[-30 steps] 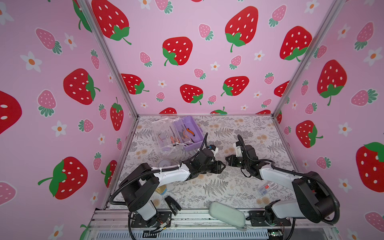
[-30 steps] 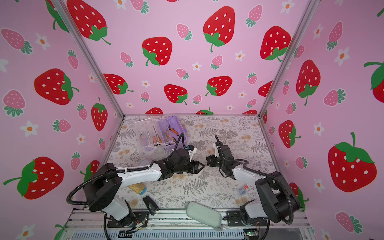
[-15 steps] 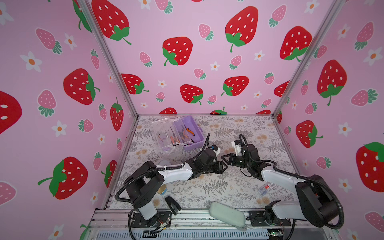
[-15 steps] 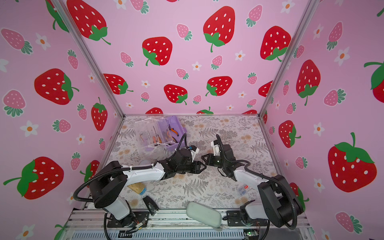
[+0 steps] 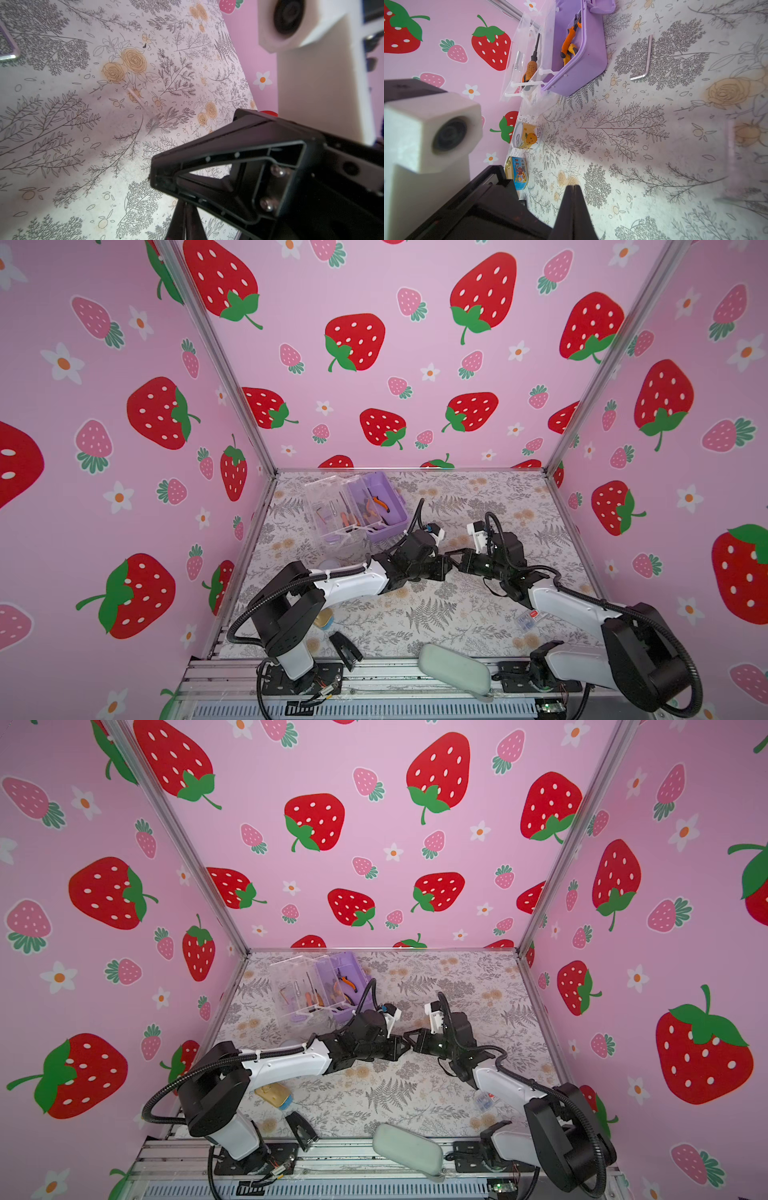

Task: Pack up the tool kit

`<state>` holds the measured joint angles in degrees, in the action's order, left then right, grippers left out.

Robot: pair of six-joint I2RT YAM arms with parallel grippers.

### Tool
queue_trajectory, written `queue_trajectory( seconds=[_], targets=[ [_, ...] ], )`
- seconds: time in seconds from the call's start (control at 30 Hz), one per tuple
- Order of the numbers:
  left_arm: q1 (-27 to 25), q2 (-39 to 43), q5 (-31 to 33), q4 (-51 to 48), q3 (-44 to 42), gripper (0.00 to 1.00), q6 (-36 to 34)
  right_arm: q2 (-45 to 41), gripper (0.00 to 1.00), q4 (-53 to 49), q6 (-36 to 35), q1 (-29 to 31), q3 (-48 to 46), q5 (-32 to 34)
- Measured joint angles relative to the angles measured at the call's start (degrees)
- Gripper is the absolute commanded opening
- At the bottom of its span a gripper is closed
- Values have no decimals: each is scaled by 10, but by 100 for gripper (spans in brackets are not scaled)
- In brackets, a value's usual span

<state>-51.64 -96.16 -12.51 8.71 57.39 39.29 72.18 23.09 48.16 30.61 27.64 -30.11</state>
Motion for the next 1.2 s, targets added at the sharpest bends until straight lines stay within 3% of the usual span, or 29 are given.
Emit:
queue_trajectory(
  seconds=[0.17, 0.4, 0.5, 0.77, 1.2],
  targets=[
    [6, 6, 20, -32, 4, 2, -12, -18, 1, -19, -17, 0, 2, 17],
    [31, 13, 45, -64, 4, 5, -18, -51, 39, -168, -99, -3, 35, 166],
    [40, 12, 49, -70, 4, 13, -18, -56, 45, -217, -127, -4, 39, 251],
    [43, 0, 50, -73, 8, 25, -16, 67, 43, -271, -167, -4, 76, 384],
    [55, -19, 28, -77, 19, 26, -15, 229, 40, -229, -185, -4, 167, 405]
  ],
)
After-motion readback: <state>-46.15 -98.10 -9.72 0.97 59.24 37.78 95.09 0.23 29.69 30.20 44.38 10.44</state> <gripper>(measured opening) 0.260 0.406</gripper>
